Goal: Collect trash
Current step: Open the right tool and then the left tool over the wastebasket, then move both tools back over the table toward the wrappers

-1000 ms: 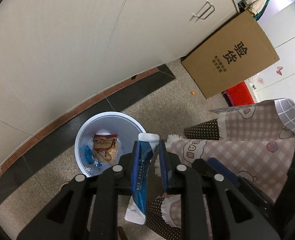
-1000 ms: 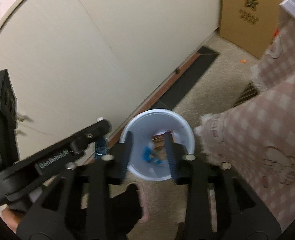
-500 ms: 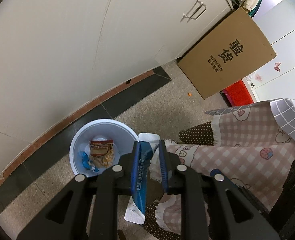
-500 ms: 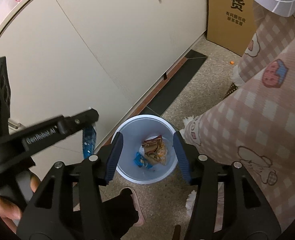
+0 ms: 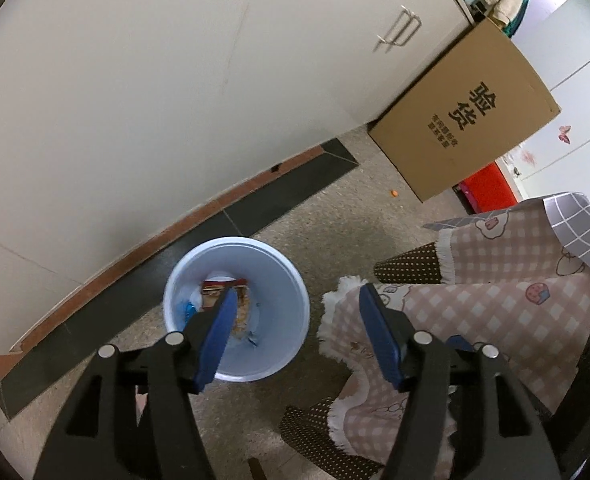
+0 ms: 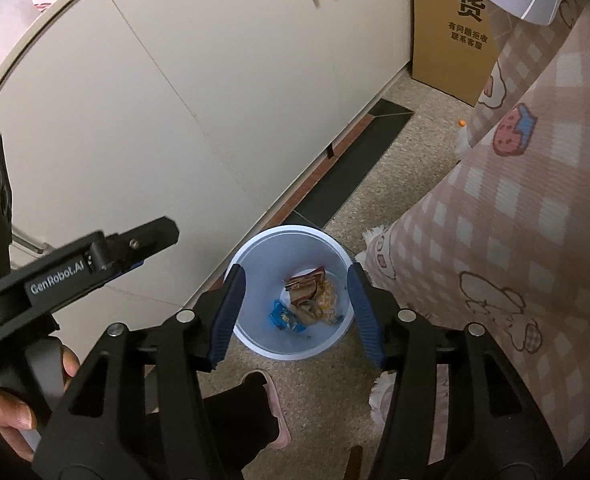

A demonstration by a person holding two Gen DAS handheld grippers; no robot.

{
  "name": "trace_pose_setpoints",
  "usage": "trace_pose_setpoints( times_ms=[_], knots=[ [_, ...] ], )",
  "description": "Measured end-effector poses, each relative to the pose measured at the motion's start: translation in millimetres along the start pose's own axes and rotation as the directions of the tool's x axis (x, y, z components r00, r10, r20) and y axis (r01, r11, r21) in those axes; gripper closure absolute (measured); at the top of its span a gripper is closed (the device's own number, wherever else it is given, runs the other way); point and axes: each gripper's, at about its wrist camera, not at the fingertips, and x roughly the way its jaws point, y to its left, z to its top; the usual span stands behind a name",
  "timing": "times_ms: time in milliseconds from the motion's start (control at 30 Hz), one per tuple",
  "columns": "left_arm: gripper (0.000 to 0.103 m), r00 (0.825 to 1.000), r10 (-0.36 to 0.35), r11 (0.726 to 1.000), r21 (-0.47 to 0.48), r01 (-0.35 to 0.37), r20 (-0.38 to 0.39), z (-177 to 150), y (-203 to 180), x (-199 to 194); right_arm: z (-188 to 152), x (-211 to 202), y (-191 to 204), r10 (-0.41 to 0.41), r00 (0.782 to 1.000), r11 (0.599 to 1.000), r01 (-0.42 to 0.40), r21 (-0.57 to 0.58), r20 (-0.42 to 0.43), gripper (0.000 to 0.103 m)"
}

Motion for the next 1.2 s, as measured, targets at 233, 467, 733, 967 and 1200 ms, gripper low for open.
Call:
trace_pose_setpoints(
  times_ms=[233, 467, 733, 967, 1200],
  knots=[
    [0.041, 0.993, 0.042, 0.999, -0.002, -0.042, 0.108, -8, 15, -60, -2, -39, 26, 0.049, 0.997, 0.998, -0.046, -0.053, 0.059, 0.05],
    [0.04, 0.93, 0.015, 1.0, 0.006, -0.019, 0.367, -22, -7, -167, -1, -129, 55, 0.158, 0.962, 0.984, -0.134, -0.121, 0.222, 0.05],
    [0.035, 0.872, -0.124, 0.985, 0.164, 0.051, 0.474, -44, -100, -234, -1, -247, 2, 0.136, 0.892, 0.991, -0.122, -0.062, 0.432, 0.046],
    [0.035, 0.891, -0.265, 0.91, 0.402, 0.105, 0.369, -73, -237, -230, -13, -319, -112, -0.016, 0.849, 0.996, -0.035, 0.087, 0.527, 0.044],
    [0.035, 0.925, -0.343, 0.759, 0.628, 0.171, 0.163, -108, -375, -194, -40, -365, -244, -0.224, 0.81, 0.956, 0.075, 0.283, 0.541, 0.044]
  ],
)
